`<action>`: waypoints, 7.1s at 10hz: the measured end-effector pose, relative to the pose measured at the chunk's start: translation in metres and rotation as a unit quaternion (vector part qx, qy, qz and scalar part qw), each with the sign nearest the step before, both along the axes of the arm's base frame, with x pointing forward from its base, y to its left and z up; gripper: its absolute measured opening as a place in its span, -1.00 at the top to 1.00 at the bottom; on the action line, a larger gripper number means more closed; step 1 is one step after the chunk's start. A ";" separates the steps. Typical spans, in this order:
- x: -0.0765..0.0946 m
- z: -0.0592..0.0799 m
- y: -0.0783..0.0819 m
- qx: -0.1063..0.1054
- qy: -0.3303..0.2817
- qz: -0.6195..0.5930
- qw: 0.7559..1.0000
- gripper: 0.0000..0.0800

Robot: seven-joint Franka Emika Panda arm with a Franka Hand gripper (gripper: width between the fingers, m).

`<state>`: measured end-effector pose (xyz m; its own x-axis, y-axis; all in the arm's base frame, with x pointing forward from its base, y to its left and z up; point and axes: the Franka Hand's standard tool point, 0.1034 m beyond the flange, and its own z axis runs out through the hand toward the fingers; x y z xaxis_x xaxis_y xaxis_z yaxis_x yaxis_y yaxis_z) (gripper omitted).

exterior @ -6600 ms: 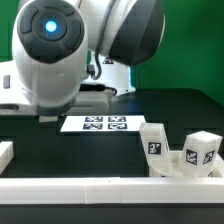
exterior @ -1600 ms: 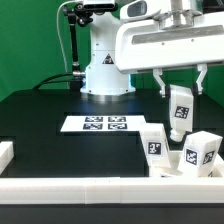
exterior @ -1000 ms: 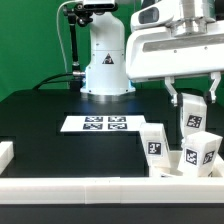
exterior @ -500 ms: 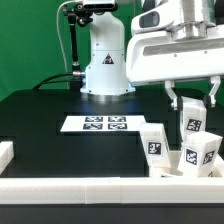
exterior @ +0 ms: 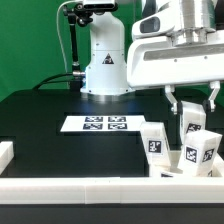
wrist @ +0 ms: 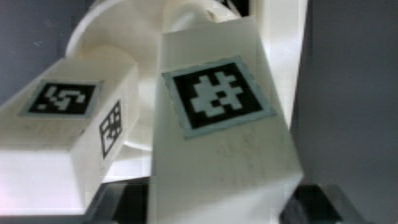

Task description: Assemble stool

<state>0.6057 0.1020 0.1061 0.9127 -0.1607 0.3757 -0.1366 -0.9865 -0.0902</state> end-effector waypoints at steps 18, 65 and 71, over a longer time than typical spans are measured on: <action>-0.005 -0.006 -0.007 -0.013 -0.053 0.009 0.998 -0.61; -0.002 -0.004 -0.029 -0.178 0.183 0.701 0.666 -0.62; -0.002 -0.010 -0.021 -0.172 0.190 0.699 0.668 -0.62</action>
Offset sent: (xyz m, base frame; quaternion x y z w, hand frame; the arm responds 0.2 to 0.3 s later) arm 0.0070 -0.0009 0.0001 0.0079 0.0113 -0.0094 0.9999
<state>0.6039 0.0806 0.0960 0.1210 0.9840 -0.1310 0.9907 -0.1280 -0.0463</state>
